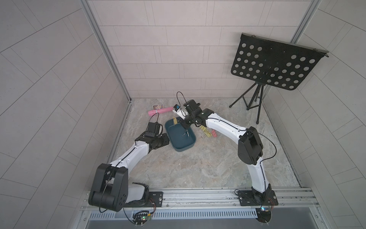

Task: Take out the binder clips from the storage box
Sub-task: Place the binder clip at the center of the board.

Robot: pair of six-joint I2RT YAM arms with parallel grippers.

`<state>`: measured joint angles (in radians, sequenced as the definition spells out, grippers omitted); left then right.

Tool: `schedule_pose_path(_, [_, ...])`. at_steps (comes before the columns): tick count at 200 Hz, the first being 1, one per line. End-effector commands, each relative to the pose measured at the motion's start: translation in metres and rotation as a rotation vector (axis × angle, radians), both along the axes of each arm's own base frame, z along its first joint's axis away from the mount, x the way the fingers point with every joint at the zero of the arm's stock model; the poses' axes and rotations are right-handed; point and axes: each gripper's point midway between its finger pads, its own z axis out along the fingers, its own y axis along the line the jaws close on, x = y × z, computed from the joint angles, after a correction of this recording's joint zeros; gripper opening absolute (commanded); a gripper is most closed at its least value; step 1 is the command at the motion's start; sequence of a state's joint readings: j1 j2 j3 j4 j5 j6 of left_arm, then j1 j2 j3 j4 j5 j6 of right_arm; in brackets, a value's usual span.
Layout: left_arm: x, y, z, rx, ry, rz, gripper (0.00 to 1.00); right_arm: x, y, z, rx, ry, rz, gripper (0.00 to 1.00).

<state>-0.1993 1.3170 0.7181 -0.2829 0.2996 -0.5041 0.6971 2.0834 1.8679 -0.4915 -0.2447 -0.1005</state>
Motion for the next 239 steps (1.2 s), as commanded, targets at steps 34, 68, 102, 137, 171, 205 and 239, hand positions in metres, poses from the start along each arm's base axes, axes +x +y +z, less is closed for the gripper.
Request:
schedule_pose_path(34, [0.01, -0.006, 0.006, -0.011, -0.029, -0.027, 0.36, -0.014, -0.085, 0.013, -0.15, -0.013, -0.156, 0.0])
schedule_pose_path(68, [0.013, -0.007, 0.008, -0.015, -0.039, -0.033, 0.36, -0.028, -0.133, 0.005, -0.289, -0.013, -0.241, 0.0])
schedule_pose_path(102, [0.014, -0.009, 0.006, -0.022, -0.036, -0.037, 0.36, -0.048, -0.178, -0.01, -0.482, 0.023, -0.283, 0.0])
schedule_pose_path(137, [0.016, -0.011, 0.006, -0.029, -0.039, -0.042, 0.36, -0.072, -0.21, -0.027, -0.631, 0.079, -0.294, 0.0])
schedule_pose_path(171, [0.016, -0.012, 0.005, -0.035, -0.041, -0.047, 0.36, -0.086, -0.229, -0.032, -0.721, 0.109, -0.299, 0.0])
schedule_pose_path(205, [0.017, -0.013, 0.005, -0.039, -0.042, -0.047, 0.36, -0.097, -0.233, -0.046, -0.772, 0.146, -0.28, 0.0])
schedule_pose_path(239, [0.017, -0.015, 0.005, -0.047, -0.044, -0.051, 0.37, -0.103, -0.224, -0.063, -0.858, 0.167, -0.236, 0.0])
